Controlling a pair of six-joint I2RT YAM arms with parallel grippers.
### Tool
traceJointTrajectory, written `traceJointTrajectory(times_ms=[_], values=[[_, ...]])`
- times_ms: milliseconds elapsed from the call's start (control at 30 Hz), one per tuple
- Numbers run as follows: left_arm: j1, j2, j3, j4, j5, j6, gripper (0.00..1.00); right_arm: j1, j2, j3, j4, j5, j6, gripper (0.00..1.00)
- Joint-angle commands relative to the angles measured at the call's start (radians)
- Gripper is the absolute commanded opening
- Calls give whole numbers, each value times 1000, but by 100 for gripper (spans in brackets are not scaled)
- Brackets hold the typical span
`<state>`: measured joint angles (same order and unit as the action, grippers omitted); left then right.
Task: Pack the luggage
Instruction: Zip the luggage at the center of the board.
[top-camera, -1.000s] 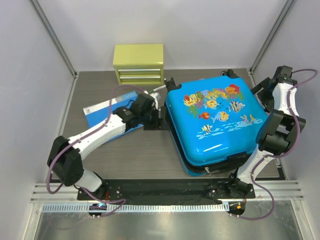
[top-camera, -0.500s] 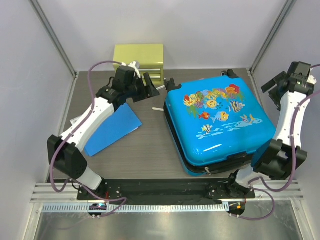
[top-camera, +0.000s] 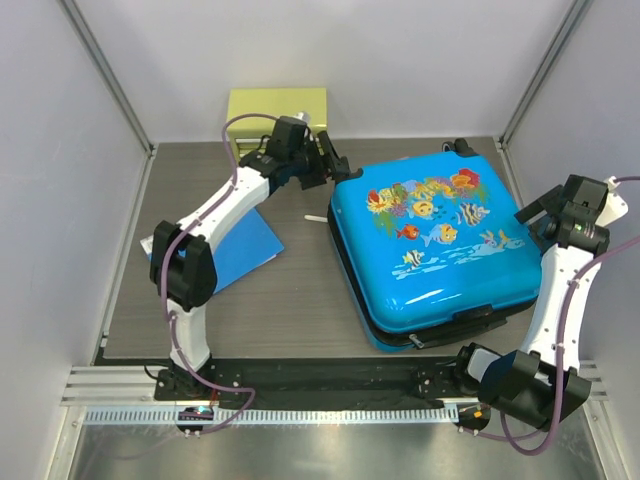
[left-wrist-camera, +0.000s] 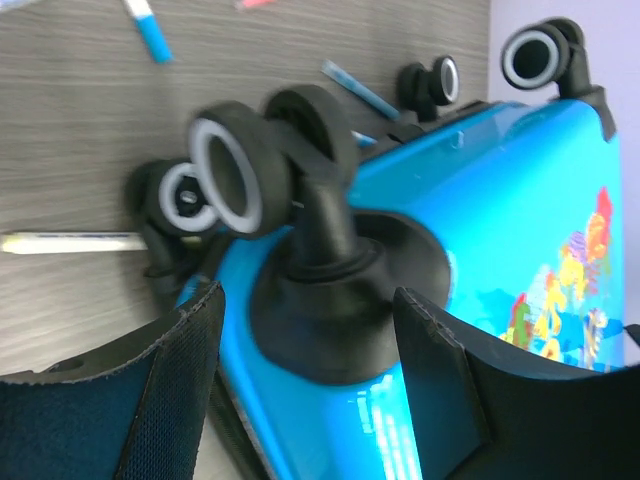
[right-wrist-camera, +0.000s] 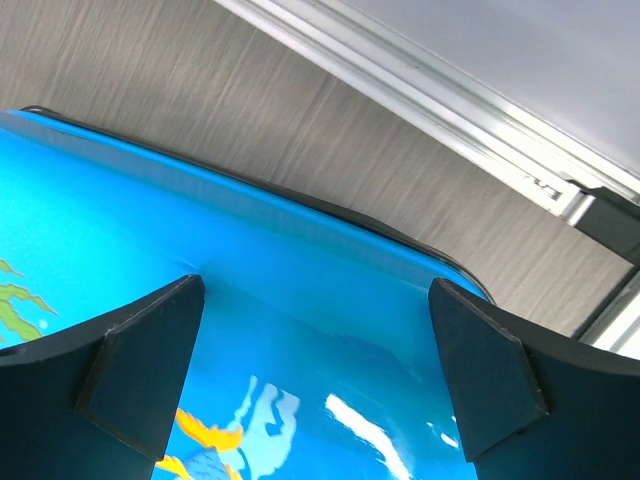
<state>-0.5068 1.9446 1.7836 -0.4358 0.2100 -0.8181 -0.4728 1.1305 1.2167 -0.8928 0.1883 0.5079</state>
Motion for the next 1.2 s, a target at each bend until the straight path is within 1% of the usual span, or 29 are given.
traceJointTrajectory(times_ms=[0, 133, 300, 400, 700, 1000, 1167], values=[[-44, 30, 66, 45, 19, -47, 69, 10, -40, -51, -164, -3, 15, 100], [-58, 86, 109, 43, 14, -64, 69, 10, -55, -55, -169, 7, 17, 100], [-68, 154, 184, -33, -29, -43, 69, 10, -66, -40, -175, -19, 27, 100], [-67, 162, 184, -58, -81, -32, 69, 10, -92, -52, -195, -26, 27, 100], [-62, 215, 201, -90, -121, -50, 70, 10, -207, -164, -250, -56, 38, 100], [-24, 221, 172, -43, -127, -134, 71, 10, -207, -126, -284, -7, 11, 100], [-19, 257, 217, -58, -130, -136, 71, 10, -201, -112, -287, -7, 11, 100]])
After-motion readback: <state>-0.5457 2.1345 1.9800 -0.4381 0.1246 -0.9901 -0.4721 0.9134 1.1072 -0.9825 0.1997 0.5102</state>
